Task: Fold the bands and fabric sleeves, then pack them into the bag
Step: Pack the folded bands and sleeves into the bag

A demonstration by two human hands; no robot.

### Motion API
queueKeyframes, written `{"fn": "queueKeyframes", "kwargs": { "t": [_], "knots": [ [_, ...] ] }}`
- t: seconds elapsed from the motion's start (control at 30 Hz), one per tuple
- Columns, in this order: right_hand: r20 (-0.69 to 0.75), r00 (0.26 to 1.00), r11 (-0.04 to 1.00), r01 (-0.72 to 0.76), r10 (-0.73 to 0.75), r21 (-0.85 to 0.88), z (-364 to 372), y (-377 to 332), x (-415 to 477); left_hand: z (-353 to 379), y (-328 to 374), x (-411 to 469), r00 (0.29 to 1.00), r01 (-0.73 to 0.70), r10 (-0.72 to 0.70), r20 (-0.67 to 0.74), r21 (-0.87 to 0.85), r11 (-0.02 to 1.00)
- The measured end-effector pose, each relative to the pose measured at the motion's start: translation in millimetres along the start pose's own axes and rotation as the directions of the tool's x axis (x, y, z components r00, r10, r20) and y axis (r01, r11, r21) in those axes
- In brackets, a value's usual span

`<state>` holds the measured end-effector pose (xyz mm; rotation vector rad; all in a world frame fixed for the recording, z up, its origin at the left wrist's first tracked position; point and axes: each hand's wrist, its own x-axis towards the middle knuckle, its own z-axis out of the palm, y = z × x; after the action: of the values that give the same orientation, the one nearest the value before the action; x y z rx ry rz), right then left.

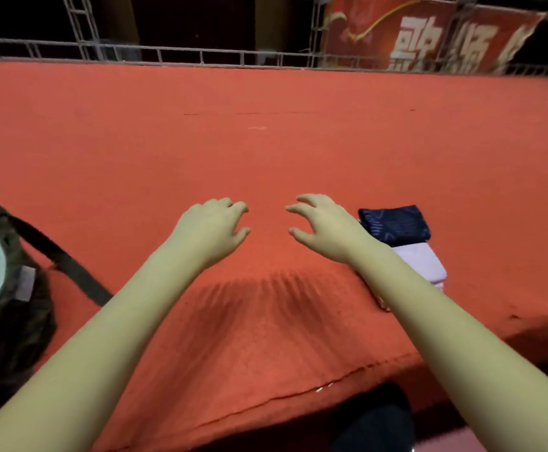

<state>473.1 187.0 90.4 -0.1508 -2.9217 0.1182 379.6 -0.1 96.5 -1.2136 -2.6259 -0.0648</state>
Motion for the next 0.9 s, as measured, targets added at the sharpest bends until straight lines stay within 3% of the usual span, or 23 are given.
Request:
{"fn": "queueKeyframes", "kwargs": {
  "t": [0.27,0.4,0.5,0.57,0.67,0.9],
  "knots": [
    [-0.001,0.978,0.976,-0.209,0.209,0.054,19.5,120.6,-100.8,36.9,139.9,41.1,0.970,-0.243,0.243,-0.008,-0.065,0.968],
    [0.010,0.978,0.970,-0.210,0.210,0.118,44.5,148.7,-137.3,60.3,184.4,45.0,0.943,-0.333,0.332,-0.026,-0.099,0.938],
    [0.003,0.987,0.974,-0.162,0.164,0.156,60.6,167.5,-152.3,77.1,209.0,44.2,0.899,-0.435,0.414,-0.139,-0.197,0.879],
    [-0.027,0.995,0.988,-0.093,0.097,0.125,64.3,175.6,-156.3,90.5,219.3,43.0,0.881,-0.471,0.434,-0.189,-0.262,0.842],
    [-0.011,0.993,0.990,-0.112,0.113,0.088,72.9,183.3,-160.0,110.0,231.7,38.3,0.875,-0.484,0.445,-0.193,-0.293,0.825],
    [-0.096,0.993,0.981,-0.049,0.067,0.187,92.0,196.4,-156.3,148.5,235.8,35.2,0.892,-0.443,0.362,-0.273,-0.359,0.822]
  ]
}}
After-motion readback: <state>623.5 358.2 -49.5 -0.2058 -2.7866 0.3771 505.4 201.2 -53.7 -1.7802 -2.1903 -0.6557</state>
